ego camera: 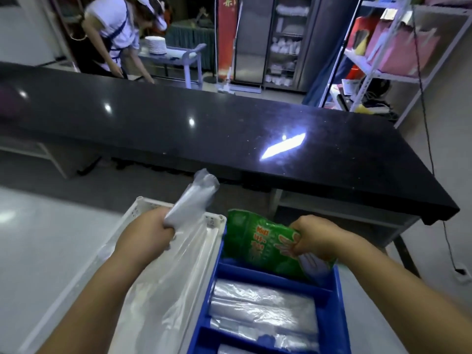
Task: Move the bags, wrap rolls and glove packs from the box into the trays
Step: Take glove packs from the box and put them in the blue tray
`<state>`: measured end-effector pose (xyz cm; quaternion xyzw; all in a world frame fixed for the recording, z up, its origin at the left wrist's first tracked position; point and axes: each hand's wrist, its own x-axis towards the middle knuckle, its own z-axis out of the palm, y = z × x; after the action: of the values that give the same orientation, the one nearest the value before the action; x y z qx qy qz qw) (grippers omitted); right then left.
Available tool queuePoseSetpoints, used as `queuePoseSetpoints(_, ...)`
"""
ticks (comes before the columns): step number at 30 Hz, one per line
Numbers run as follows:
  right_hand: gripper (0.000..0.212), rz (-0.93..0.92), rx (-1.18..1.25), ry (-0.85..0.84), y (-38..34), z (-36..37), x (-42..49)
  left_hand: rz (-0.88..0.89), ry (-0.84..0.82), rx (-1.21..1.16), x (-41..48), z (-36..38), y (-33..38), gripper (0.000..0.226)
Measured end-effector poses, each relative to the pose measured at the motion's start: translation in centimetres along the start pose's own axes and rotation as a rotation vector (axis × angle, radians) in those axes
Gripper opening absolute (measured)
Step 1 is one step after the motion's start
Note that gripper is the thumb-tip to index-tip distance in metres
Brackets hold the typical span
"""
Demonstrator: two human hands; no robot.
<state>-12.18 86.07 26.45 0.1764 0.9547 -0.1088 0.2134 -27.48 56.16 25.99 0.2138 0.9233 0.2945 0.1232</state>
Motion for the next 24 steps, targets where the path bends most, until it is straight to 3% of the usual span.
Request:
queuePoseSetpoints(8,0.036,-0.066,-0.056,0.070,0.2,-0.1,3.1,-0.053,0.051,0.021,-1.5,-0.1,0.1,0.011)
queuePoseSetpoints(14,0.022,-0.100,-0.033,0.016,0.4,0.9,3.7,-0.024,0.030,0.034,-1.8,0.3,1.2,0.014)
queuePoseSetpoints(17,0.034,-0.073,-0.140,0.083,0.2,0.6,3.4,-0.010,-0.002,0.017,-1.6,0.7,2.1,0.015)
queuePoseSetpoints(20,0.052,-0.135,-0.154,0.419,-0.6,0.4,1.6,0.024,-0.020,-0.078,-1.4,1.1,3.1,0.015)
queuePoseSetpoints(24,0.039,-0.464,-0.024,1.118,-2.0,1.5,-1.9,0.055,-0.091,-0.315,-1.6,1.6,5.0,0.016)
